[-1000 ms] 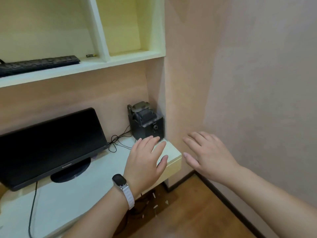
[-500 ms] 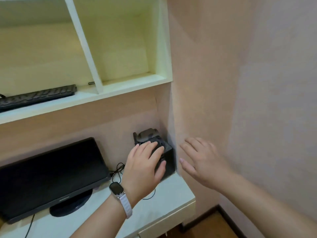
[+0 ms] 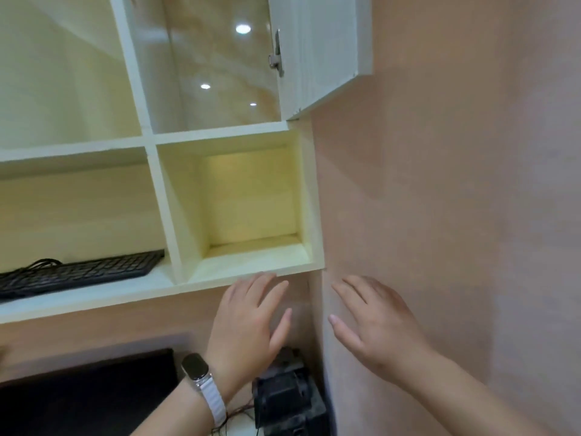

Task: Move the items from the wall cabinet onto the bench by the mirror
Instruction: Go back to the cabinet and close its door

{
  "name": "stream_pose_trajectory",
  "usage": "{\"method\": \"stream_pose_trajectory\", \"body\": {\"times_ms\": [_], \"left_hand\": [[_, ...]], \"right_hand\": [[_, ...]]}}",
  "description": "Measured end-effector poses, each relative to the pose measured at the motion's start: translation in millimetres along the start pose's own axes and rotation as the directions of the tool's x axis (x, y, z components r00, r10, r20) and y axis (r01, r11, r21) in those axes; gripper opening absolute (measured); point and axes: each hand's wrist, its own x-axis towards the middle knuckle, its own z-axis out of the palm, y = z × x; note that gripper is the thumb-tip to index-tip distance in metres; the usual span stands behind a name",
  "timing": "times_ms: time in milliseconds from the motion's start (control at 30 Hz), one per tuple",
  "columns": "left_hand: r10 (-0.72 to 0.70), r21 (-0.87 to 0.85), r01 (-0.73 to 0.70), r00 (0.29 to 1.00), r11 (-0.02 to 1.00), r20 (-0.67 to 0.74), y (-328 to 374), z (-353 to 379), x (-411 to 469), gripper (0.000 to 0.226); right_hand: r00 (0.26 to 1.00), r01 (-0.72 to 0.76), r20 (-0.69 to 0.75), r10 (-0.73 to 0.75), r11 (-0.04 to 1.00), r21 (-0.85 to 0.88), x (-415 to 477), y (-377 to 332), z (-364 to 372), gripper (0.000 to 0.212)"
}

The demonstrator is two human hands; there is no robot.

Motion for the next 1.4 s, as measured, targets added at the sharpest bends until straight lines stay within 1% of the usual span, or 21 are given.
{"method": "stream_pose_trajectory", "body": {"times_ms": [133, 267, 367, 433, 500, 567, 667, 700, 900, 1000, 1067, 1133, 1200, 1300, 1400], "left_hand": [[0.002, 0.032, 0.001, 0.994, 0.999, -0.107, -18.7, -5.5, 43.7, 0.038], [-0.031, 0.014, 0.035, 0.980, 0.999, -0.195, -37.5, -14.6, 86.7, 0.040], [-0.006, 0.028, 0.013, 0.970, 1.000, -0.242, -54.8, -23.3, 118.7, 0.042], [0.045, 0.068, -0.027, 0.958, 0.997, -0.285, -67.2, -29.7, 138.1, 0.041], [0.123, 0.138, -0.081, 0.936, 0.987, -0.329, -81.9, -35.6, 155.7, 0.041], [0.186, 0.195, -0.121, 0.915, 0.973, -0.358, -98.1, -40.3, 168.7, 0.041], [0.250, 0.265, -0.165, 0.911, 0.950, -0.329, -122.7, -44.9, 176.5, 0.045], [0.273, 0.288, -0.184, 0.911, 0.940, -0.308, -131.2, -45.8, 176.5, 0.046], [0.366, 0.414, -0.266, 0.913, 0.870, -0.183, -180.9, -50.8, 167.6, 0.051], [0.393, 0.459, -0.283, 0.905, 0.842, -0.162, -191.4, -54.3, 166.1, 0.053], [0.392, 0.465, -0.278, 0.904, 0.841, -0.169, -192.7, -55.5, 167.1, 0.054], [0.391, 0.460, -0.275, 0.903, 0.844, -0.178, -192.7, -54.7, 167.4, 0.054], [0.389, 0.451, -0.270, 0.900, 0.851, -0.195, -192.4, -53.5, 167.3, 0.052], [0.389, 0.422, -0.266, 0.890, 0.867, -0.238, -191.9, -51.9, 167.4, 0.051], [0.398, 0.403, -0.277, 0.881, 0.872, -0.255, -192.0, -51.4, 166.6, 0.049]], "right_hand": [[0.995, -0.020, -0.094, 0.033, 0.990, 0.137, 47.3, 6.0, -18.6, 0.053], [0.981, -0.113, -0.109, 0.158, 0.935, 0.335, 94.7, 8.8, -37.7, 0.079], [0.951, -0.105, -0.194, 0.241, 0.841, 0.531, 126.7, 6.7, -49.7, 0.083], [0.928, -0.061, -0.243, 0.282, 0.759, 0.648, 145.7, 0.7, -55.8, 0.085], [0.905, -0.015, -0.282, 0.319, 0.686, 0.728, 162.5, -6.9, -61.6, 0.084], [0.889, 0.053, -0.325, 0.323, 0.633, 0.772, 175.6, -14.2, -66.0, 0.078], [0.871, 0.184, -0.422, 0.253, 0.628, 0.756, 189.3, -23.3, -66.4, 0.055], [0.864, 0.219, -0.447, 0.231, 0.626, 0.748, 192.6, -25.2, -65.0, 0.052], [0.839, 0.325, -0.525, 0.146, 0.639, 0.697, 212.6, -31.7, -54.3, 0.059], [0.821, 0.370, -0.561, 0.101, 0.655, 0.659, 224.5, -33.5, -47.9, 0.060], [0.823, 0.352, -0.563, 0.075, 0.710, 0.609, 232.3, -35.5, -42.4, 0.061], [0.841, 0.291, -0.538, 0.059, 0.789, 0.541, 237.2, -40.2, -36.0, 0.070], [0.847, 0.281, -0.532, 0.004, 0.846, 0.454, 241.7, -46.8, -30.2, 0.075], [0.870, 0.285, -0.485, -0.087, 0.892, 0.352, 252.4, -59.2, -24.6, 0.076], [0.875, 0.291, -0.472, -0.109, 0.898, 0.331, 263.5, -64.4, -22.5, 0.079]]}}
